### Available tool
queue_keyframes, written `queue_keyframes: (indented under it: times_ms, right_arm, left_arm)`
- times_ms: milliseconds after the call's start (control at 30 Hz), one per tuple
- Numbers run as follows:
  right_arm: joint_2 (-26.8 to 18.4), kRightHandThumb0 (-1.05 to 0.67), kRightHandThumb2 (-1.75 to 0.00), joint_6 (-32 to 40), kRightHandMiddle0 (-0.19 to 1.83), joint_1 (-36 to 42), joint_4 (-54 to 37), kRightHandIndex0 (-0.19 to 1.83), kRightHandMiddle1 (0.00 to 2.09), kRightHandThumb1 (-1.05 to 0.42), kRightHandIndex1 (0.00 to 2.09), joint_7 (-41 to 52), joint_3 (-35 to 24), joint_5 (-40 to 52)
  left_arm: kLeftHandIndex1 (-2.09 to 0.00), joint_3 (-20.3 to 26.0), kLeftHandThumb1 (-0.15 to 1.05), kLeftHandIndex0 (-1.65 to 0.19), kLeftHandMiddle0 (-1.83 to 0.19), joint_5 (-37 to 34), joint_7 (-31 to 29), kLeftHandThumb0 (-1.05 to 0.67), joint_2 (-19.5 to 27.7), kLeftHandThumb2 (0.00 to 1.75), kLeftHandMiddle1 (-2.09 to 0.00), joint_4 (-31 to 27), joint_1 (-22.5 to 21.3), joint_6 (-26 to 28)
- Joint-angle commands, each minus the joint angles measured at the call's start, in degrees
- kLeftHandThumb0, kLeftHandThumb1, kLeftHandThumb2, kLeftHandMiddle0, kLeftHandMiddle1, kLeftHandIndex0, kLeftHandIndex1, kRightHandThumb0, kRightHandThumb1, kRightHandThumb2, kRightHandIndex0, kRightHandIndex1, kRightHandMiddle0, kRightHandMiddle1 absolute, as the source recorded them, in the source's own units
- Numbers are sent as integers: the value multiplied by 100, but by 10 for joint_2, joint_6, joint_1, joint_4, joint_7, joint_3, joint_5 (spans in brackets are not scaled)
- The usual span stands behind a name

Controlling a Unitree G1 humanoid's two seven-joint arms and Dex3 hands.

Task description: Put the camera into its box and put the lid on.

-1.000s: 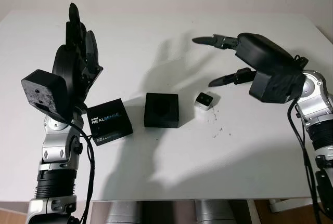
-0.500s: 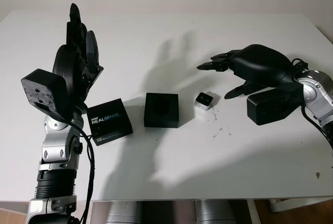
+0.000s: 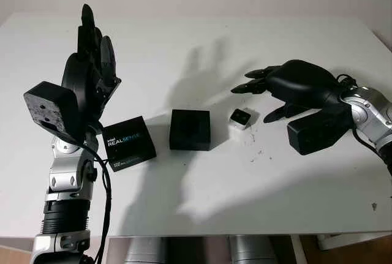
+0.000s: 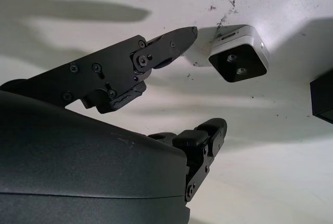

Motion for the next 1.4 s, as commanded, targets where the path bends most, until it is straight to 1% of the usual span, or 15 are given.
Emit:
queue_keyframes:
  times_ms: [0, 133, 400, 633, 867, 1367]
  right_arm:
    - [0, -47, -6, -7, 49, -19, 7, 25, 8, -87, 1, -7, 3, 0]
    - [2, -49, -6, -13, 49, -23, 16, 21, 7, -87, 1, -10, 4, 7]
    - [6, -47, -5, -26, 52, -22, 23, 18, 10, -87, 2, -15, 6, 15]
    - [7, -47, -6, -32, 51, -25, 28, 13, 10, -87, 3, -10, 17, 9]
    - [9, -47, -5, -50, 53, -40, 44, 12, 11, -87, 4, -29, 40, -19]
    - [31, -42, -6, -36, 52, -50, 75, 13, 13, -90, 6, -72, 74, -55]
  left_arm:
    - [0, 3, 105, 19, 19, -1, 0, -76, 2, 69, 0, -2, 1, -5]
    - [0, 2, 105, 19, 19, 1, 1, -76, 2, 69, 0, -4, 3, -4]
    - [0, 2, 105, 19, 19, -2, -1, -75, 1, 70, 0, -3, 3, -6]
    - [0, 1, 105, 19, 19, 0, 5, -75, -2, 69, 0, -6, 2, -5]
    - [0, 0, 105, 19, 19, 1, 5, -75, -1, 69, 0, -9, 4, -3]
    - [0, -1, 105, 19, 19, -1, -3, -76, 1, 67, 0, -8, 7, -2]
